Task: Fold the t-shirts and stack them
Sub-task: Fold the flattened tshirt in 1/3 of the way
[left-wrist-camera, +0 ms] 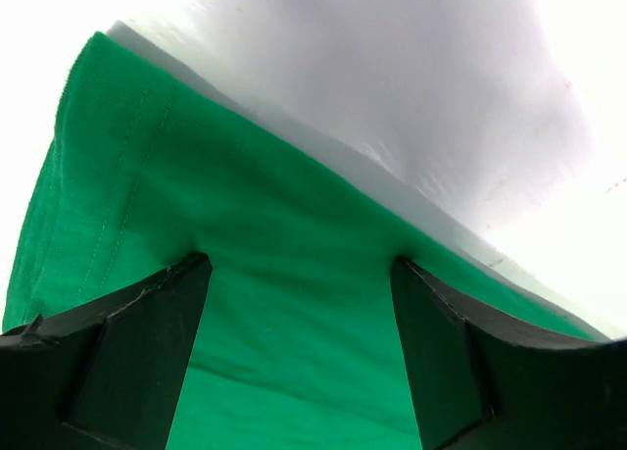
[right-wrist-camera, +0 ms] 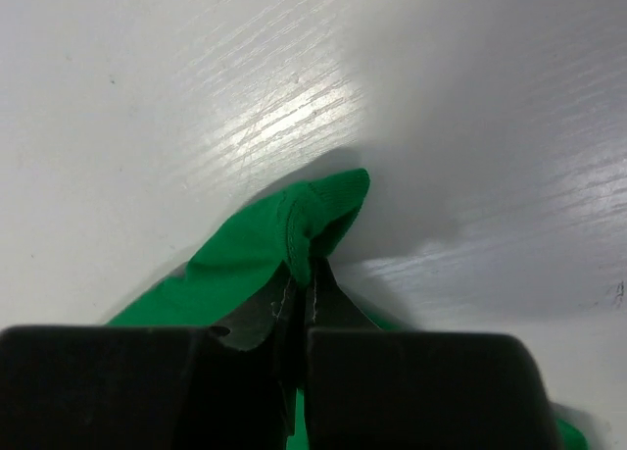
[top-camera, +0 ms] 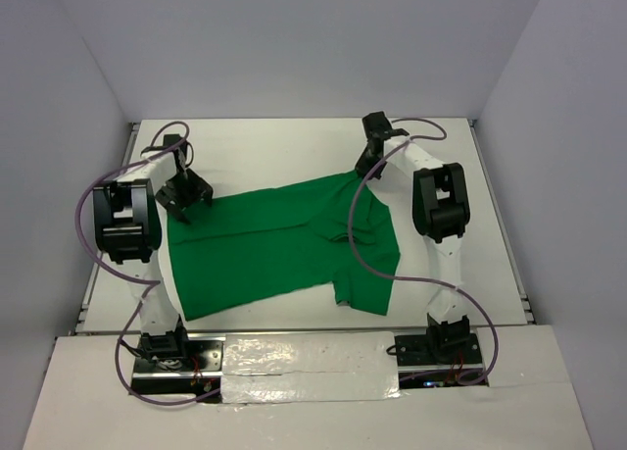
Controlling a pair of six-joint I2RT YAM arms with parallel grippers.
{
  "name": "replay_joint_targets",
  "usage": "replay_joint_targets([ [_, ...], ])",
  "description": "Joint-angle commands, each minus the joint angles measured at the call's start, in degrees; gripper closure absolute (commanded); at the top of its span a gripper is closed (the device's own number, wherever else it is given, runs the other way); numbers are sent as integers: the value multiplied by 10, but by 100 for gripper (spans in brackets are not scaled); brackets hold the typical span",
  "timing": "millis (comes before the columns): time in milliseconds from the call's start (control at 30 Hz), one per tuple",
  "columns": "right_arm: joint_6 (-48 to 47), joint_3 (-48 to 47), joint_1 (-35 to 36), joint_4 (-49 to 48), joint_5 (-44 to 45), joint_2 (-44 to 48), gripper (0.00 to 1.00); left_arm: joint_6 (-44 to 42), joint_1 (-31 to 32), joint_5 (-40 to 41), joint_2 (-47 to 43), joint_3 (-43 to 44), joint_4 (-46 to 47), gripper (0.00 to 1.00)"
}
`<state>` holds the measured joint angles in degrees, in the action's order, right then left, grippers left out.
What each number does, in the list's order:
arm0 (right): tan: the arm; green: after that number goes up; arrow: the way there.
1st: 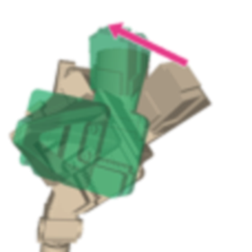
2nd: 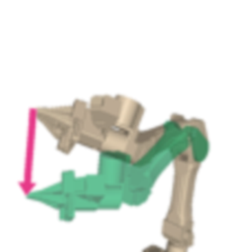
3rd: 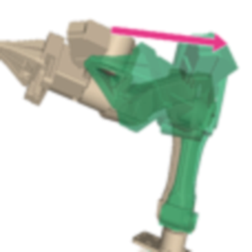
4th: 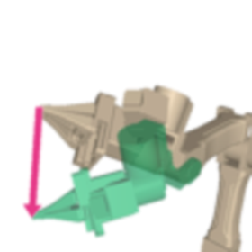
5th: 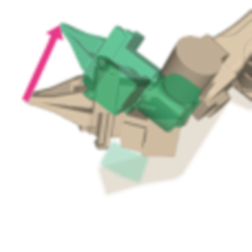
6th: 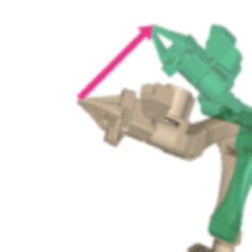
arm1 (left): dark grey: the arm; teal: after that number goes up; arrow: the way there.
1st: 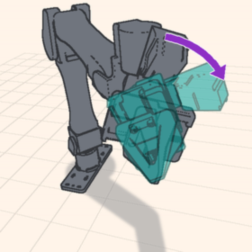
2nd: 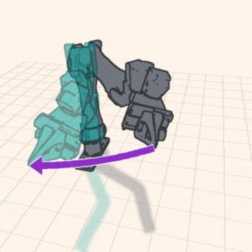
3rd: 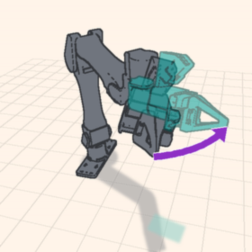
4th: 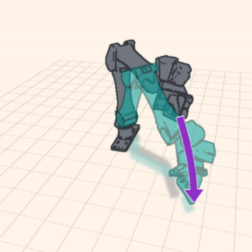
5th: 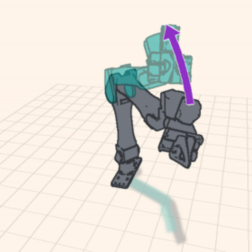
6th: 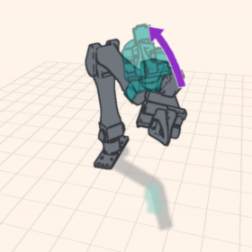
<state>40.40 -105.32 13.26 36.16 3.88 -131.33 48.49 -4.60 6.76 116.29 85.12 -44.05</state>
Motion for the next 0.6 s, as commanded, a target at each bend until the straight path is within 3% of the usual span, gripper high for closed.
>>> replay_joint_targets([
  [0,52,-9,5,0,67,-19,100,6,-15,16,23,1,-15,12],
  [133,55,-67,-2,23,84,-47,100,9,-13,-3,69,65,-23,12],
  [367,62,-224,-9,71,99,-130,100,20,-8,-37,177,251,-60,13],
  [567,79,-249,-24,45,90,-145,100,20,-6,-52,241,377,-67,13],
])
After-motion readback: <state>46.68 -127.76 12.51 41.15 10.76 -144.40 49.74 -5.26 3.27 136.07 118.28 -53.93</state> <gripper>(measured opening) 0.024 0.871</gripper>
